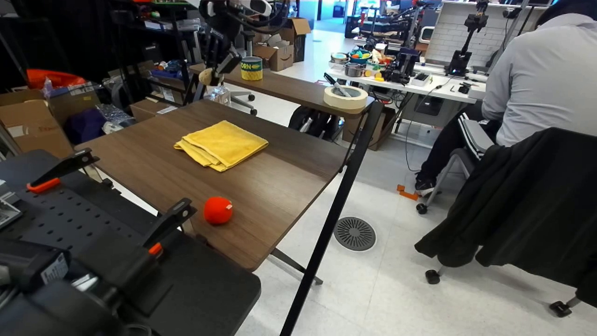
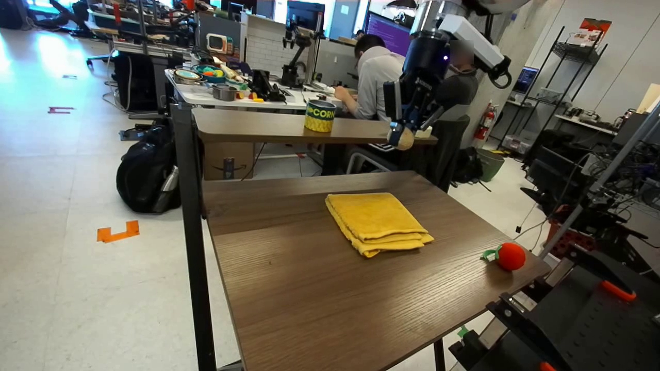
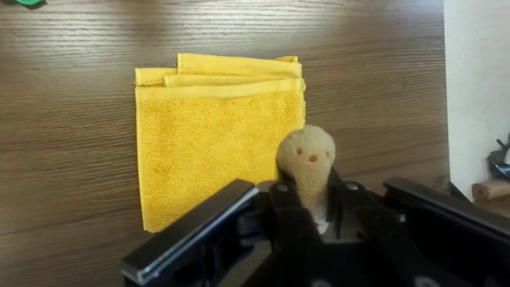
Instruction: Move the potato to the left then use the towel to wipe the table.
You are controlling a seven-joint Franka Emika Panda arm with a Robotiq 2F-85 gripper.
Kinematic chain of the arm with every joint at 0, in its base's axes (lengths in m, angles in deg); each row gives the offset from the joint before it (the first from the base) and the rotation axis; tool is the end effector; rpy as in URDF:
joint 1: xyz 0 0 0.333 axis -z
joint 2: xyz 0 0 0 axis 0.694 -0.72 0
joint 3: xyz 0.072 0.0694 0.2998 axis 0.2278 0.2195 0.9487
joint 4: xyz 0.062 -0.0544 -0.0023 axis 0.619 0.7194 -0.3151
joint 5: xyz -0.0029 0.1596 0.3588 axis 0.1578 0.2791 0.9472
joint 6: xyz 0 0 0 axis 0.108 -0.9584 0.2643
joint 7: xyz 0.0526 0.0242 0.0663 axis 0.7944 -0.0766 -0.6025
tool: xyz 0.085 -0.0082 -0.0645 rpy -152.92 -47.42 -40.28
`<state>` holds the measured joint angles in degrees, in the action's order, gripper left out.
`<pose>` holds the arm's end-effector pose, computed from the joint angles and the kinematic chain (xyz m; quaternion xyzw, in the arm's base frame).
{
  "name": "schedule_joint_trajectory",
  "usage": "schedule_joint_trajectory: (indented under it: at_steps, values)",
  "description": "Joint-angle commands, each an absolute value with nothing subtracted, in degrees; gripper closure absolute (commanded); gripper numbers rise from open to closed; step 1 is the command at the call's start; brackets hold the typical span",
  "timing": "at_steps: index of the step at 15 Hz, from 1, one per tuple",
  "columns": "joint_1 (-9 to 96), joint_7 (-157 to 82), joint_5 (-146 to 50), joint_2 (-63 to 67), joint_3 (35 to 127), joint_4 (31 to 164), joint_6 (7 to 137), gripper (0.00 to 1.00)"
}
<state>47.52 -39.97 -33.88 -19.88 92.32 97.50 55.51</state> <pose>0.6679 0.0453 0.2236 -0.9852 0.0488 0.1160 0.1162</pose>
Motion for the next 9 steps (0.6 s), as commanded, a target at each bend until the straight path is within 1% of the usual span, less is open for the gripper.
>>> schedule_joint_trajectory:
  at_steps: [1, 6, 9]
  values:
    - [44.74, -37.04, -36.07, -29.25, 88.77, 83.41, 45.38, 0.95]
    - [42.46, -33.85, -37.86, -41.28, 86.65, 70.35, 43.24, 0.95]
    - [39.76, -32.52, -39.97, -47.77, 86.28, 63.09, 46.30, 0.95]
